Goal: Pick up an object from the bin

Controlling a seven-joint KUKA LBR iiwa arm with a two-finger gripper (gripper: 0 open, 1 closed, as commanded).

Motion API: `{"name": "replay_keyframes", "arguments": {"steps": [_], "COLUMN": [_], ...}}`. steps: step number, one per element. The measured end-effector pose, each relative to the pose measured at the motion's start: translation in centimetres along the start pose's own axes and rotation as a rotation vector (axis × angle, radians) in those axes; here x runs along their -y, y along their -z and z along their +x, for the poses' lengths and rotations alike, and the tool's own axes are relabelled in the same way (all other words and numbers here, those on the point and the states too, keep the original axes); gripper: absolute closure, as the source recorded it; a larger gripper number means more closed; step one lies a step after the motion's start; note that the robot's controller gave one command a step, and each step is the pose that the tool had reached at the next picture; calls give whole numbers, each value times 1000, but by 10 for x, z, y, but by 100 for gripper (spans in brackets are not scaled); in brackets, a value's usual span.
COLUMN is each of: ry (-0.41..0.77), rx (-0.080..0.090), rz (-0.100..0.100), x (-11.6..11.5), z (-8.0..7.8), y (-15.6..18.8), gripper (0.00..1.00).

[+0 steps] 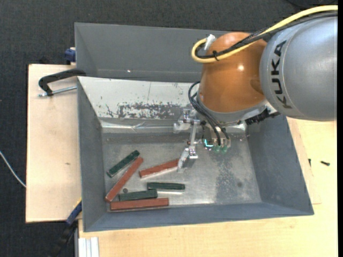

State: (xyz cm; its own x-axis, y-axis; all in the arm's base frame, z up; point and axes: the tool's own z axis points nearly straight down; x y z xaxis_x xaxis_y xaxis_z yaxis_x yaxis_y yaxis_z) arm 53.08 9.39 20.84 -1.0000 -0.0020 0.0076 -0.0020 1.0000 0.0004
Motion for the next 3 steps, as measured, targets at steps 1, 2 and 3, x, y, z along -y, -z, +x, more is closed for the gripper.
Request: {"name": "replay_keyframes", "arguments": {"steps": [1,2,3], "ry": [-2,60,228], "rx": [9,15,10], "rz": [-1,-1,1], "x": [0,4,49], "z": [-2,-11,-27], "y": [4,-35,-128], "gripper": [0,0,100]}}
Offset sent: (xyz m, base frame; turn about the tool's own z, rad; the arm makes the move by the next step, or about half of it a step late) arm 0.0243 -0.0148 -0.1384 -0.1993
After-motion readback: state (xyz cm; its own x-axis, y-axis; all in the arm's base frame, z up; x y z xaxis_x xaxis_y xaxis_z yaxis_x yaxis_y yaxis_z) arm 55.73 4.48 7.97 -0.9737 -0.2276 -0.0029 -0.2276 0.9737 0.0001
